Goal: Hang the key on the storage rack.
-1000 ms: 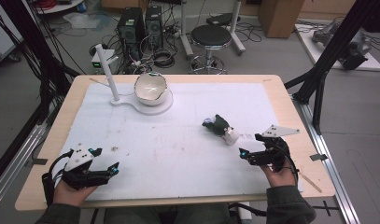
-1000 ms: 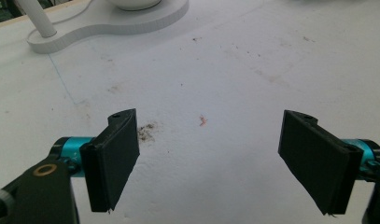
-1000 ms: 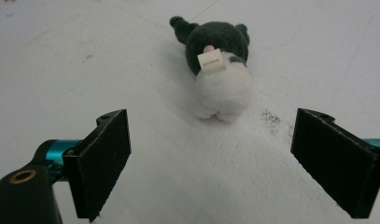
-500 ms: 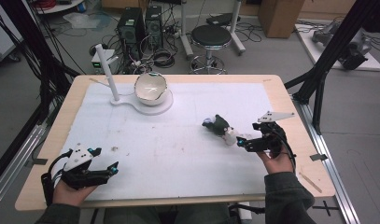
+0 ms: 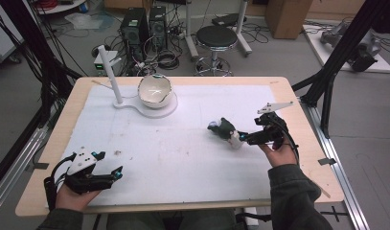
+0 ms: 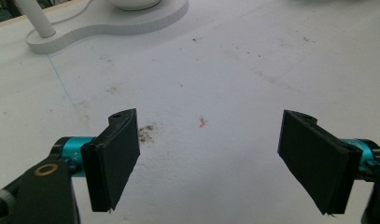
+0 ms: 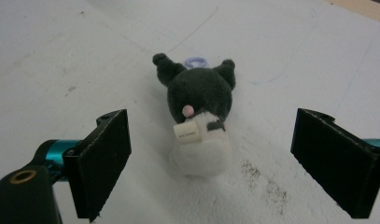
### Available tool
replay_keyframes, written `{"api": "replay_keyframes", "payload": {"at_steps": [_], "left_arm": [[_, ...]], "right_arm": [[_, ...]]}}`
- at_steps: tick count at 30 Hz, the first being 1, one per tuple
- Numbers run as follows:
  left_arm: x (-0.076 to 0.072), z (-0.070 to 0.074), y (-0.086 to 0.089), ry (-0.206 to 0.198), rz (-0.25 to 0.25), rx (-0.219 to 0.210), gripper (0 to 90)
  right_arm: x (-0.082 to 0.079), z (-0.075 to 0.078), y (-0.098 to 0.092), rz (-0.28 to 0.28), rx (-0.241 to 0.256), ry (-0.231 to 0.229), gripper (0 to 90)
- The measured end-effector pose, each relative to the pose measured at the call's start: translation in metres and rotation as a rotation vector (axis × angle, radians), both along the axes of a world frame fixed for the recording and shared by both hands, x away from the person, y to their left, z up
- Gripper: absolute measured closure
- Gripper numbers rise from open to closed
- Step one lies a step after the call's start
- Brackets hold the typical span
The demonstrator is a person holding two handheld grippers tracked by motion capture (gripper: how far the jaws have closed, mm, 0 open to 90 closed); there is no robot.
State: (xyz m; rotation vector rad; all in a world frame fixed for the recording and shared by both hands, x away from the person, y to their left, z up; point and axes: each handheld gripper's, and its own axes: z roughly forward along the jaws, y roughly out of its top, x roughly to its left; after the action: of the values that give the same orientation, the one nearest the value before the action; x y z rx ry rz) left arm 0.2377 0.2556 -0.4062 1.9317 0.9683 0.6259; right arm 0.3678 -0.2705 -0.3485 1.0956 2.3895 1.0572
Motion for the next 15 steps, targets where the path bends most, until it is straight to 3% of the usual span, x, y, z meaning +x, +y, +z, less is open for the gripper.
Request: {"api": "replay_keyframes", "payload": {"at_steps": [15], "left_arm": [[0.001, 0.0, -0.001, 0.0, -0.002, -0.003, 21.0]], "right_arm": [[0.027, 0.001, 0.02, 0.034, -0.025, 0.058, 11.2]]}}
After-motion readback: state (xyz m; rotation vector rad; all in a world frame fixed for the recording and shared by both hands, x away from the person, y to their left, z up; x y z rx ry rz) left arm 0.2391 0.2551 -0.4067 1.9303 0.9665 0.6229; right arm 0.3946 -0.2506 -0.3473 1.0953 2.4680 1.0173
